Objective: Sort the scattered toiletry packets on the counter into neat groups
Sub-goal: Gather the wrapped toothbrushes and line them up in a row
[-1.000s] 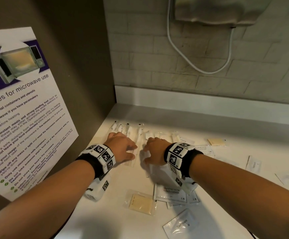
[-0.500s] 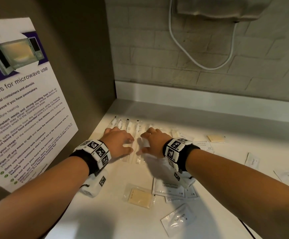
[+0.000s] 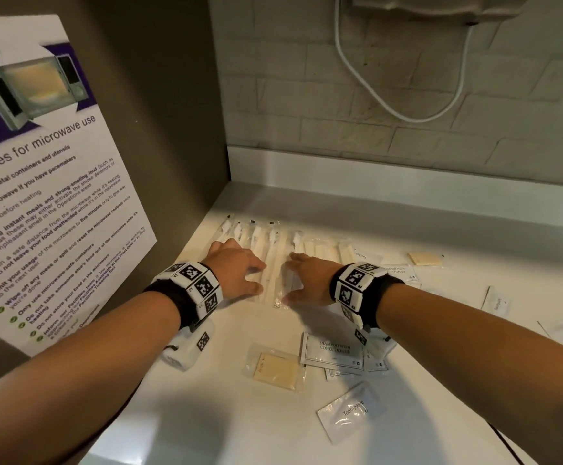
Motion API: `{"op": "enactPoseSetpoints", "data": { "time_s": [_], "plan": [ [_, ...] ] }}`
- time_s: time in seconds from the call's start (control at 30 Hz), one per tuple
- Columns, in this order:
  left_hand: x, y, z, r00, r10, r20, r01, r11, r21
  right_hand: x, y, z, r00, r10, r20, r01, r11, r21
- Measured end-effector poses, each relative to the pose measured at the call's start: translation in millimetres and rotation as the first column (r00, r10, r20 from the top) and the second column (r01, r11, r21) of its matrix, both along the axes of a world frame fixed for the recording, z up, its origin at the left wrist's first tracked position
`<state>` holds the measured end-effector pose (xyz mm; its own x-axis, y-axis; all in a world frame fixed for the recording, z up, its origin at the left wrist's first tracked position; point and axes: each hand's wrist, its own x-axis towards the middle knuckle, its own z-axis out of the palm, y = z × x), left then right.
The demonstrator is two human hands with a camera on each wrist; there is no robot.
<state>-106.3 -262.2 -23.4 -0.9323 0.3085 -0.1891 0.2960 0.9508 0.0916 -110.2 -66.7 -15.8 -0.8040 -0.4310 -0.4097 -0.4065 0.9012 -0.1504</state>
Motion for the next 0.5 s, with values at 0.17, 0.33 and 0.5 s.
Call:
{"op": "enactPoseSetpoints", "data": {
  "time_s": [0.17,0.33,0.5],
  "plan": [
    [-1,1,-1,1.000,-0.001,0.002,0.001,1.000,0.006,-1,-2,-2,1.000,-0.009,-0.013,0.009,1.000,0.010],
    [-3,-4,-2,1.000,0.028,-0.011,-0.027,0.998,0.058,4,-5,8,0.998,0.013,-0.055,-0.012,1.000,0.021],
    [-7,-28,3,0.982,0.181,-0.049,-0.168,0.967,0.192,-2,-22,18,0.992,0.064,-0.113,-0.065,0.998,-0.009]
  ]
}}
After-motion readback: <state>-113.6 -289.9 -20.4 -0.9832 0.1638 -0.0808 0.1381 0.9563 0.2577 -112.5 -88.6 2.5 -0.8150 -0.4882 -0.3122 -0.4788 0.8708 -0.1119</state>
